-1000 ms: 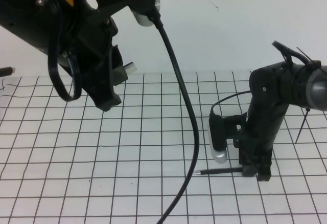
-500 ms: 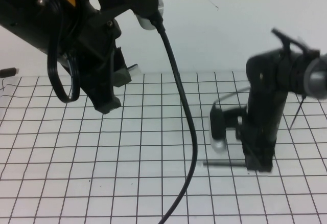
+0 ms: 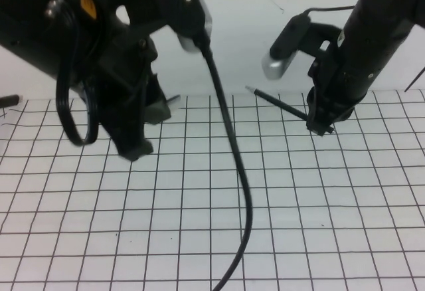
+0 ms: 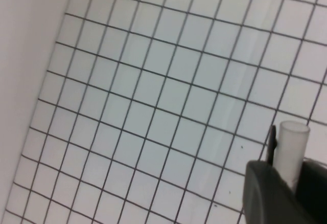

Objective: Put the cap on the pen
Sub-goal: Put the cap on the pen

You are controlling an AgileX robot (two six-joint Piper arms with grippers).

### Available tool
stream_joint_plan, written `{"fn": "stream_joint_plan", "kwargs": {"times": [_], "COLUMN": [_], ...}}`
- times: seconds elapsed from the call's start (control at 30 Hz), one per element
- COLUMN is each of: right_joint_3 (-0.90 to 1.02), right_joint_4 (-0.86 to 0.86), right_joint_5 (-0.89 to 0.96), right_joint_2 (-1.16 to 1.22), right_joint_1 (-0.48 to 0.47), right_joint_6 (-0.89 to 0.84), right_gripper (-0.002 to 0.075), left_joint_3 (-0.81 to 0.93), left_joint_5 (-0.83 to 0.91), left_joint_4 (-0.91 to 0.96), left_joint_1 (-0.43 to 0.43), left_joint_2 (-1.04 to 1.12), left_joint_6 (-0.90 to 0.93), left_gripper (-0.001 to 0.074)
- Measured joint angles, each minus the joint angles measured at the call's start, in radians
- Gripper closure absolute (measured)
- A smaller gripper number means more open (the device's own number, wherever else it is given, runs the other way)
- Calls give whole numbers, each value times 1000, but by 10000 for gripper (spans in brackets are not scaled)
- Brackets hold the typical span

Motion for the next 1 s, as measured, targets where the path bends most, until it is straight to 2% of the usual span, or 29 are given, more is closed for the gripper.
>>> {"fn": "stream_joint_plan", "kwargs": {"times": [0.13, 0.4, 0.7, 1.0], "right_joint_3": [17, 207, 436, 557], "right_joint_4": [0, 46, 141, 264], "right_joint_5": [0, 0, 0, 0], "right_joint_2": [-43, -188, -367, -566], "right_joint_1": [-2, -2, -2, -2], "right_joint_6": [196, 193, 187, 138], "right_gripper": [729, 729, 729, 729], "left_joint_3": [53, 122, 226, 486], "left_joint_5": [-2, -2, -12, -226], "left_joint_4": [0, 4, -74, -93], "left_joint_1": [0, 0, 0, 0], "left_joint_2": [-29, -147, -281, -342], "left_joint_6": [62, 69, 63, 84], "left_gripper": [659, 659, 659, 659]}}
